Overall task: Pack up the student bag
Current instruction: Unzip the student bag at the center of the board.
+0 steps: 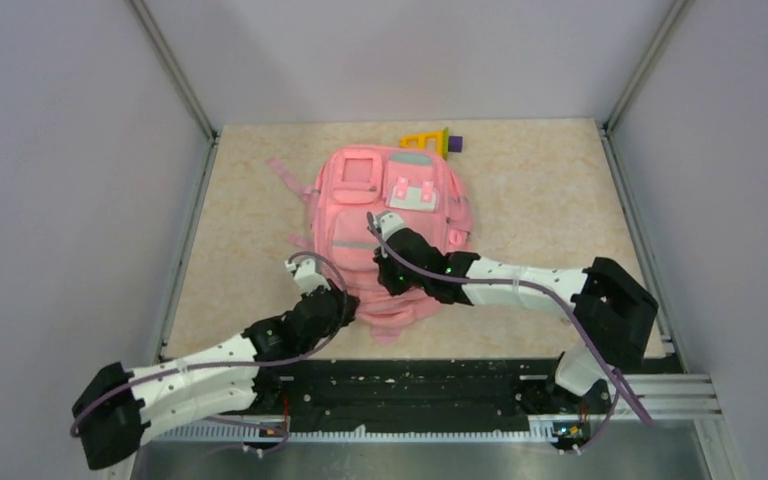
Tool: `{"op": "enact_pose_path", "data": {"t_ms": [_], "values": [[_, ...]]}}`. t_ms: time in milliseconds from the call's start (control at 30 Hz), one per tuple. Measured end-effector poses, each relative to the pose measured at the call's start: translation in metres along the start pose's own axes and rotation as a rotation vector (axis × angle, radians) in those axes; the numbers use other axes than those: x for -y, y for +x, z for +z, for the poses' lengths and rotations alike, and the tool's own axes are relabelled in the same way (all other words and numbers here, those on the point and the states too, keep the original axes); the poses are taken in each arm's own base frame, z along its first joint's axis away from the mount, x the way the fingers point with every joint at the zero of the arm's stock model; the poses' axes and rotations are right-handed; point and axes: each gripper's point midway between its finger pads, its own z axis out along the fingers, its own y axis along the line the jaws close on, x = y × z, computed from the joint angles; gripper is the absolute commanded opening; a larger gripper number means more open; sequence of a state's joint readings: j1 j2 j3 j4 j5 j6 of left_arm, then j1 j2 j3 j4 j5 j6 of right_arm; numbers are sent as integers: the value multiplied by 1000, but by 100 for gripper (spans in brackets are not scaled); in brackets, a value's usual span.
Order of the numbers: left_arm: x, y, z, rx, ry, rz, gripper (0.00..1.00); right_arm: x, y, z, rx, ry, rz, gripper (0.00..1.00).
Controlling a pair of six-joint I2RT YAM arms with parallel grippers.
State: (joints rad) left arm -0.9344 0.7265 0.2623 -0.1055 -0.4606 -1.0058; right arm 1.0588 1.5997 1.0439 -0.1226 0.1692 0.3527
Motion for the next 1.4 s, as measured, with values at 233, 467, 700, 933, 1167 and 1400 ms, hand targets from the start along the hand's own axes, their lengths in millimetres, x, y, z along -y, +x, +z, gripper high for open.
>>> {"op": "enact_pose_path", "data": {"t_ms": [233,467,700,933,1167,1400], "values": [[46,24,20,-36,61,36,0,49,4,-17,-10,77,72,0],[83,45,38,-94,120,57,4,76,12,-34,1,142,99,0],[88,40,27,-107,146,136,59,85,21,-48,30,165,109,0],[94,1,7,-159,138,227,70,94,26,-59,57,200,111,0],[44,-80,13,-32,31,161,71,100,31,-61,52,229,116,0],[-8,-120,45,18,-93,79,63,101,32,-62,52,232,129,0]]}}
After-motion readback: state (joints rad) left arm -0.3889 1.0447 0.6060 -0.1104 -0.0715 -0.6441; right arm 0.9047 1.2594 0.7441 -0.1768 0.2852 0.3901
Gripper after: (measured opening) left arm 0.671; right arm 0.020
